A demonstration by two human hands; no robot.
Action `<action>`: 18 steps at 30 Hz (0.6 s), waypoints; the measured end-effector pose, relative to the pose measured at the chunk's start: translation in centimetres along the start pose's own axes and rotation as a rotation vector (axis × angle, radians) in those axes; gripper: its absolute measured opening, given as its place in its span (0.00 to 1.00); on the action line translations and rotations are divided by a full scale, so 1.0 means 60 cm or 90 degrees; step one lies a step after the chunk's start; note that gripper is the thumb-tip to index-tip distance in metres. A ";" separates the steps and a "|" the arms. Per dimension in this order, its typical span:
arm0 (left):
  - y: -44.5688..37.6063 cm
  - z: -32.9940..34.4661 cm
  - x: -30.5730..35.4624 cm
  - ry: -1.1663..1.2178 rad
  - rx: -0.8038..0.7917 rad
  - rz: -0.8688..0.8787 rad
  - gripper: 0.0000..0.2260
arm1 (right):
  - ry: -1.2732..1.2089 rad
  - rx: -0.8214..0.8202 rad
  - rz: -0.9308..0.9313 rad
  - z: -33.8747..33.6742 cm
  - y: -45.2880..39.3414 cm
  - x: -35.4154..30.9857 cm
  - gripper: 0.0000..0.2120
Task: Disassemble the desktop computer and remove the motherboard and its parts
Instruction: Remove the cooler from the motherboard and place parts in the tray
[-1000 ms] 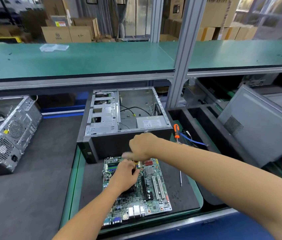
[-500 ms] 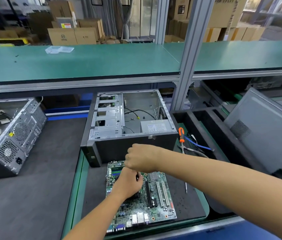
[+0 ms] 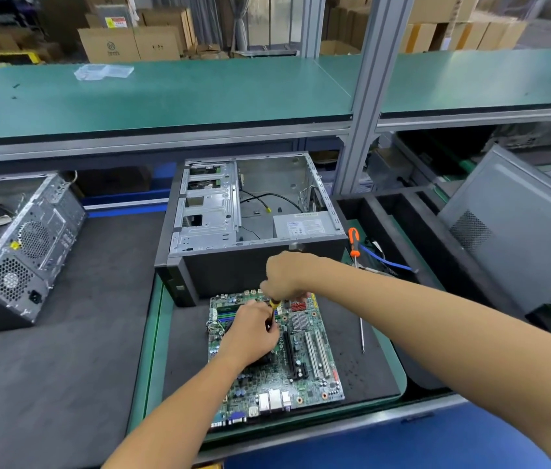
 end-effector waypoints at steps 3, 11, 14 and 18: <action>0.001 0.000 0.001 0.009 0.004 0.001 0.16 | 0.080 0.020 -0.126 -0.005 0.007 -0.020 0.18; 0.005 0.000 -0.002 0.028 0.013 -0.018 0.15 | 0.376 0.104 -0.438 0.002 0.034 -0.095 0.04; 0.007 -0.005 -0.001 0.037 0.019 -0.029 0.15 | 0.334 0.128 -0.449 -0.004 0.037 -0.095 0.08; 0.010 -0.011 0.009 0.044 0.034 0.010 0.05 | 0.083 0.057 -0.303 -0.009 0.027 -0.064 0.07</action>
Point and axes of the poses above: each hand's wrist, its own y-axis away from the middle knuckle, its own z-axis out of the palm, x = y × z, the point moved 9 cm from there along -y, towards the middle knuckle, and after that the axes turned 12 degrees about x, right-handed, at the moved point
